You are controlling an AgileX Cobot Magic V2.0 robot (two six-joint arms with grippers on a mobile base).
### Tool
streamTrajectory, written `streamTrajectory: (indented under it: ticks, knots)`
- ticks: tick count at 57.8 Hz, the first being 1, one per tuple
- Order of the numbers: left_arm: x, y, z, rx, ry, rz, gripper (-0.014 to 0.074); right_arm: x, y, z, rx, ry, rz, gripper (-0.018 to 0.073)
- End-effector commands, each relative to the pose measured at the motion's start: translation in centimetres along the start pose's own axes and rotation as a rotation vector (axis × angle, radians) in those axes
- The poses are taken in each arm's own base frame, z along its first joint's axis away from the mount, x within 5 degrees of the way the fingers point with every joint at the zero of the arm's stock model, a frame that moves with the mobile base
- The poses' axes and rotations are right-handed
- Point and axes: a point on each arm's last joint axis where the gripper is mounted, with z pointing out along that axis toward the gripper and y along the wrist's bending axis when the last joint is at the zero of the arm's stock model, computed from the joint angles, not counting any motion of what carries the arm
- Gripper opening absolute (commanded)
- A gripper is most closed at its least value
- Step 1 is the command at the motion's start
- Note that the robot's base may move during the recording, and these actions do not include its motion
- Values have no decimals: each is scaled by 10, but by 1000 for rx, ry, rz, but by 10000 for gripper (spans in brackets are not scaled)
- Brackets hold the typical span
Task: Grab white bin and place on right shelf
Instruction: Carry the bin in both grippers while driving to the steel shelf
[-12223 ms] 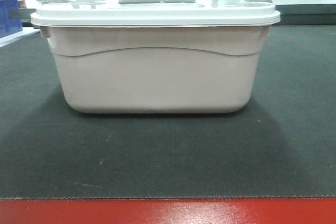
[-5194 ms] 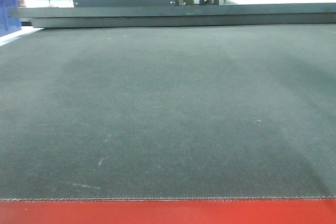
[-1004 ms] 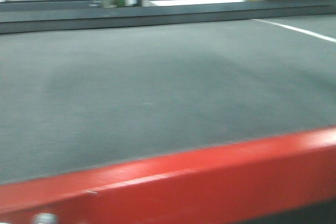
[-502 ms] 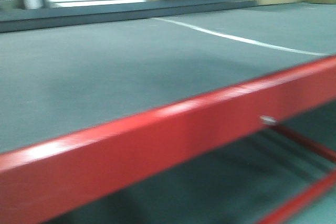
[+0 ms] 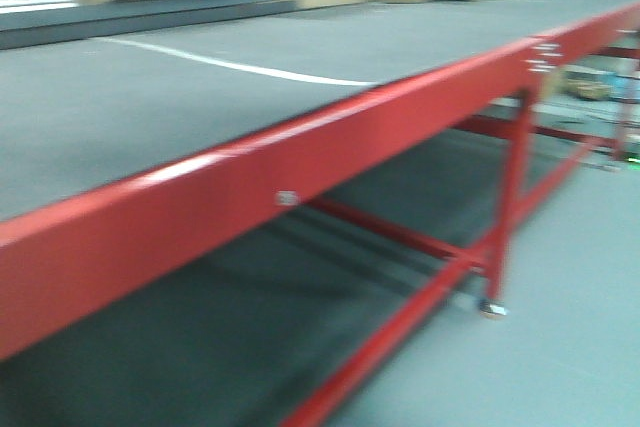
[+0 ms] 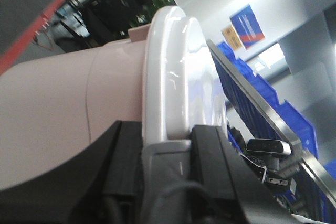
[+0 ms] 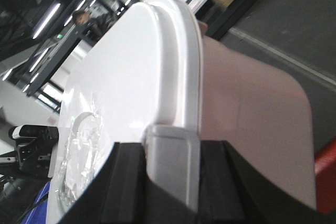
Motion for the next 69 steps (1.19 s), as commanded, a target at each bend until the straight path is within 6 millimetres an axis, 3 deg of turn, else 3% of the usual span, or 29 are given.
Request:
streamTrajectory:
  ticks: [1,69]
  knots:
    - [16,-63,-1,306,146,29,-116,4,48,-5,-207,43,-33,57]
    - [16,-63,-1,306,146,29,-116,4,48,-5,-207,43,-33,57]
